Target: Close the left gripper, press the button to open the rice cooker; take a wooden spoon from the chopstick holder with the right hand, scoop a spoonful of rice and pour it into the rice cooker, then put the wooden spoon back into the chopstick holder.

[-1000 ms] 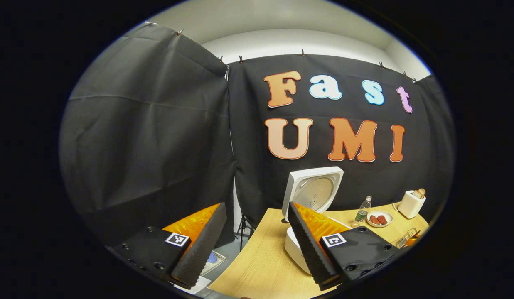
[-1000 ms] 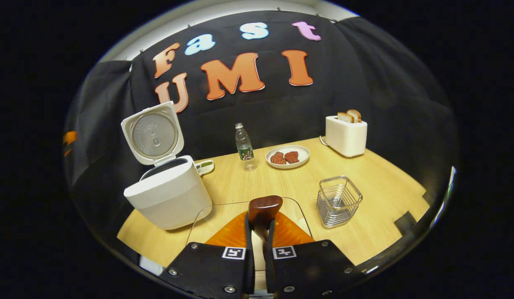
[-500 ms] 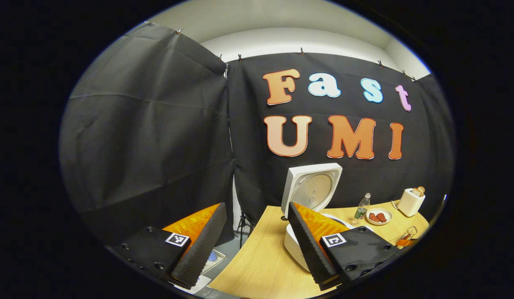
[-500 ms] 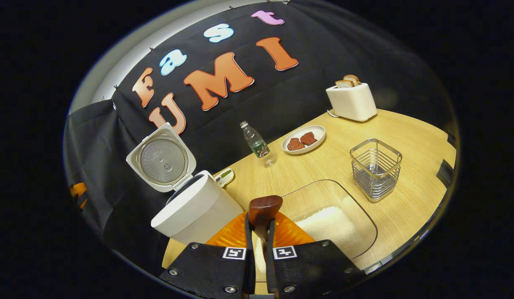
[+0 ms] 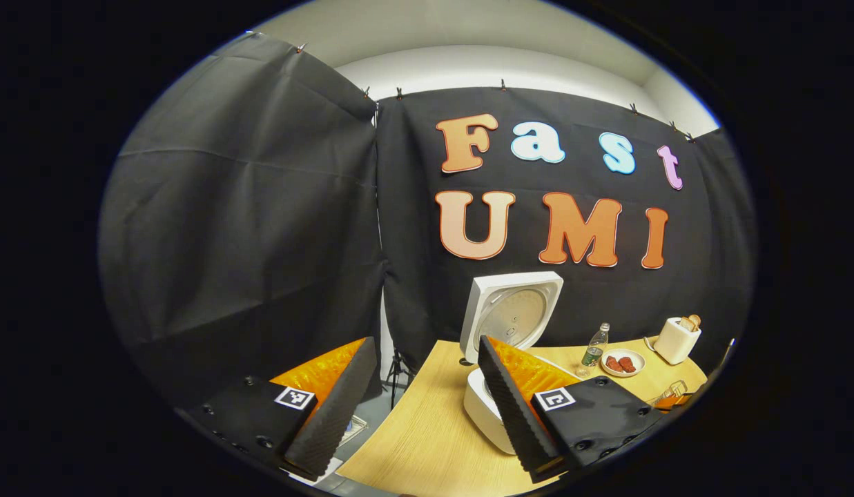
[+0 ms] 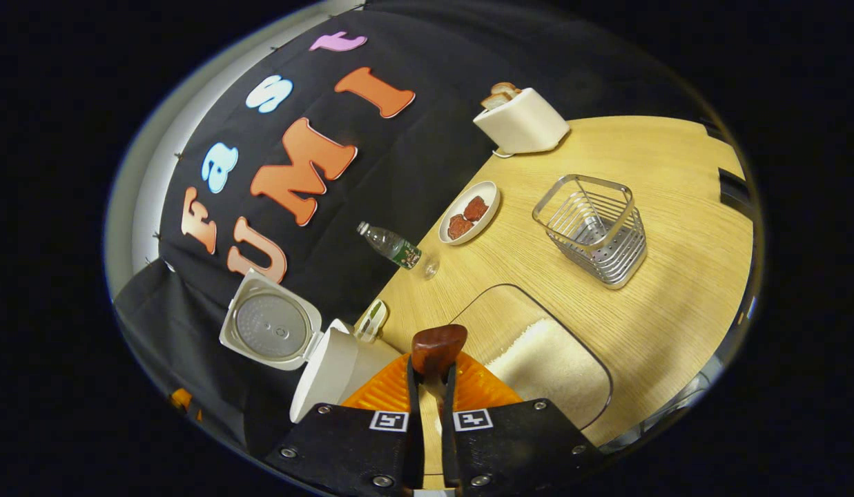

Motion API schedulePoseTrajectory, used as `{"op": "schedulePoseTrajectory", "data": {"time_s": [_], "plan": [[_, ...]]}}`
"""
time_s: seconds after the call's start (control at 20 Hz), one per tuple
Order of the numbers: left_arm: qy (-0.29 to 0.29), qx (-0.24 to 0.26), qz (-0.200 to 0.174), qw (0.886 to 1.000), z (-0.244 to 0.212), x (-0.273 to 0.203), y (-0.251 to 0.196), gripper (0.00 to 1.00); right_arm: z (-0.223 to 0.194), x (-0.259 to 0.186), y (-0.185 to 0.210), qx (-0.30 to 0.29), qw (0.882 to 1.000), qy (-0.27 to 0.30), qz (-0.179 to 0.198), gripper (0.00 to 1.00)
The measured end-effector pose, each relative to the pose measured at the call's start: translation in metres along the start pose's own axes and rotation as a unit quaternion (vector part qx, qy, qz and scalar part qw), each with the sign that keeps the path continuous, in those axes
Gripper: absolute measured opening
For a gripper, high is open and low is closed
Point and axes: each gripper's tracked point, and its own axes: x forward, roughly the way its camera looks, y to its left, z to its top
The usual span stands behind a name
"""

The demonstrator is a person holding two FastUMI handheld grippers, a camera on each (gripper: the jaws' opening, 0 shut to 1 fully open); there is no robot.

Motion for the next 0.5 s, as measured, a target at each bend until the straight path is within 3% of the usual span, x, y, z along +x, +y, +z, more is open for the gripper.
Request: {"op": "schedulePoseTrajectory", "data": {"time_s": [0.5], "plan": [[-0.006,-0.008,-0.007,1.000,0.003,0.005,-0.009,1.00,0.052,-0.026,0.016,0.100,0.994,-0.033,0.011,0.09]]}}
